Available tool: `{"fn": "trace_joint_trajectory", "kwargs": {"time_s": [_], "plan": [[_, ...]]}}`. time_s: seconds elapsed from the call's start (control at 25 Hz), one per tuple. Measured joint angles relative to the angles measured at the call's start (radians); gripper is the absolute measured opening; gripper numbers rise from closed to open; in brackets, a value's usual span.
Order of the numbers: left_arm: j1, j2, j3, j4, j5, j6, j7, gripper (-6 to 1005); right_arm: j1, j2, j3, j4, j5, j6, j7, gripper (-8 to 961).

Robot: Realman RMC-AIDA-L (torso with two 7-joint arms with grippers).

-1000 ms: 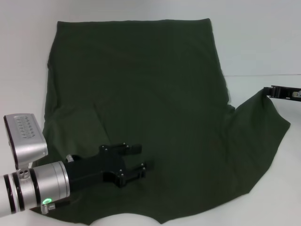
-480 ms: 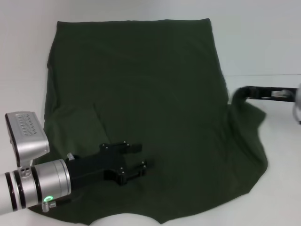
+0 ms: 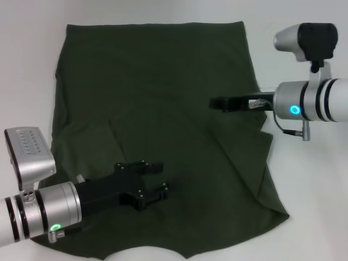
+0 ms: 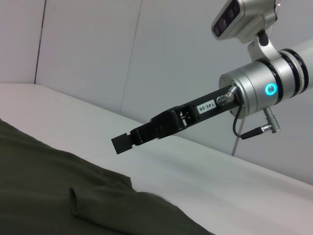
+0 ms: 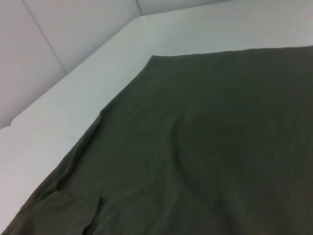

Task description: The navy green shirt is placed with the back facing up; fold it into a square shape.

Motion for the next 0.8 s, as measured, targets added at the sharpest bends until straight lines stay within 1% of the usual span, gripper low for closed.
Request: {"fn": "trace_joint_trajectory", "kwargs": {"time_s": [0.04, 0.12, 0.2, 0.28, 0.48, 0.52, 0.68, 0.8], "plan": [[0.001, 0.0, 0.0, 0.0, -0.001, -0.003, 0.0, 561, -0.002, 0.004, -0.004, -0.007, 0.001, 0.001, 0.0, 173], [0.004, 0.0, 0.0, 0.0, -0.002, -0.009, 0.0, 561, -0.007, 0.003, -0.005, -0.013, 0.004, -0.004, 0.006, 254], [0.006, 0.0, 0.0, 0.0, -0.002, -0.011, 0.0, 561, -0.014, -0.007, -0.004, -0.014, 0.002, -0.015, 0.027, 334], [0.007, 0.0, 0.0, 0.0, -0.003, -0.011, 0.0, 561, -0.022, -0.022, -0.005, -0.014, -0.016, -0.019, 0.066, 415], [0.007, 0.0, 0.0, -0.001, -0.003, -0.011, 0.0, 560, -0.059, -0.069, -0.005, -0.014, -0.08, -0.033, 0.217, 537], [0.006, 0.0, 0.0, -0.004, -0.003, -0.012, 0.0, 560, -0.072, -0.081, -0.003, -0.013, -0.082, -0.051, 0.246, 561], [0.003, 0.0, 0.0, -0.01, -0.003, -0.011, 0.0, 560, -0.122, -0.117, 0.024, -0.013, -0.073, -0.11, 0.296, 659], [0.0, 0.0, 0.0, -0.013, -0.003, -0.011, 0.001, 560, -0.149, -0.129, 0.057, -0.012, -0.067, -0.142, 0.298, 734]]}}
